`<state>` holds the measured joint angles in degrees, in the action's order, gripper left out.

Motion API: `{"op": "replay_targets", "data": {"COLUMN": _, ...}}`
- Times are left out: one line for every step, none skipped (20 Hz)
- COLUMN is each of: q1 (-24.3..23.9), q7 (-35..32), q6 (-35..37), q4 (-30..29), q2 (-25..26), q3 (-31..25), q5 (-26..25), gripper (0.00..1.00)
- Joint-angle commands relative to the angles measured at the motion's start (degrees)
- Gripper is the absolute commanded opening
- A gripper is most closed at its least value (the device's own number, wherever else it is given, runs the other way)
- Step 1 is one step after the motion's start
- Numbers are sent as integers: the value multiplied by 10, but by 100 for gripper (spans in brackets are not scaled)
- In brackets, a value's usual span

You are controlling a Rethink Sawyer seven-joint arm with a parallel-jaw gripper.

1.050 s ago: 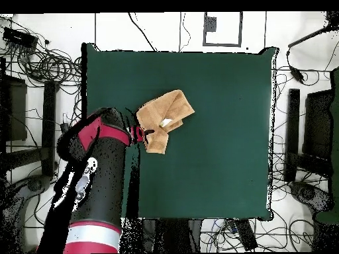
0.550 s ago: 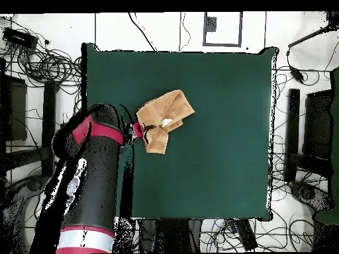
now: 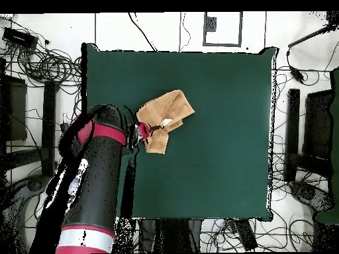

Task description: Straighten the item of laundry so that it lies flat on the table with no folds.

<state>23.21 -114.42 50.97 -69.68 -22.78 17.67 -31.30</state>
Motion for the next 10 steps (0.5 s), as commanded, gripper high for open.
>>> {"op": "replay_targets", "data": {"q1": 15, "q7": -51, "q6": -23, "q4": -33, "q2": 43, "q3": -27, "q5": -22, "gripper": 100}}
{"op": "replay_targets", "data": {"q1": 15, "q7": -57, "q6": -29, "q4": -35, "q2": 47, "q3": -27, "q5": -22, "gripper": 100}}
{"op": "replay_targets", "data": {"q1": 13, "q7": -62, "q6": -34, "q4": -34, "q2": 52, "q3": -27, "q5": -22, "gripper": 100}}
{"op": "replay_targets", "data": {"q1": 13, "q7": -66, "q6": -40, "q4": -34, "q2": 58, "q3": -27, "q5": -23, "gripper": 100}}
{"op": "replay_targets", "data": {"q1": 15, "q7": -69, "q6": -42, "q4": -37, "q2": 56, "q3": -26, "q5": -23, "gripper": 100}}
{"op": "replay_targets", "data": {"q1": 17, "q7": -71, "q6": -40, "q4": -37, "q2": 57, "q3": -26, "q5": -22, "gripper": 100}}
{"op": "replay_targets", "data": {"q1": 18, "q7": -73, "q6": -38, "q4": -36, "q2": 58, "q3": -25, "q5": -21, "gripper": 100}}
{"op": "replay_targets", "data": {"q1": 19, "q7": -75, "q6": -39, "q4": -35, "q2": 63, "q3": -26, "q5": -21, "gripper": 100}}
{"op": "replay_targets", "data": {"q1": 21, "q7": -70, "q6": -29, "q4": -28, "q2": 61, "q3": -27, "q5": -17, "gripper": 100}}
{"op": "replay_targets", "data": {"q1": 22, "q7": -73, "q6": -29, "q4": -26, "q2": 66, "q3": -27, "q5": -16, "gripper": 100}}
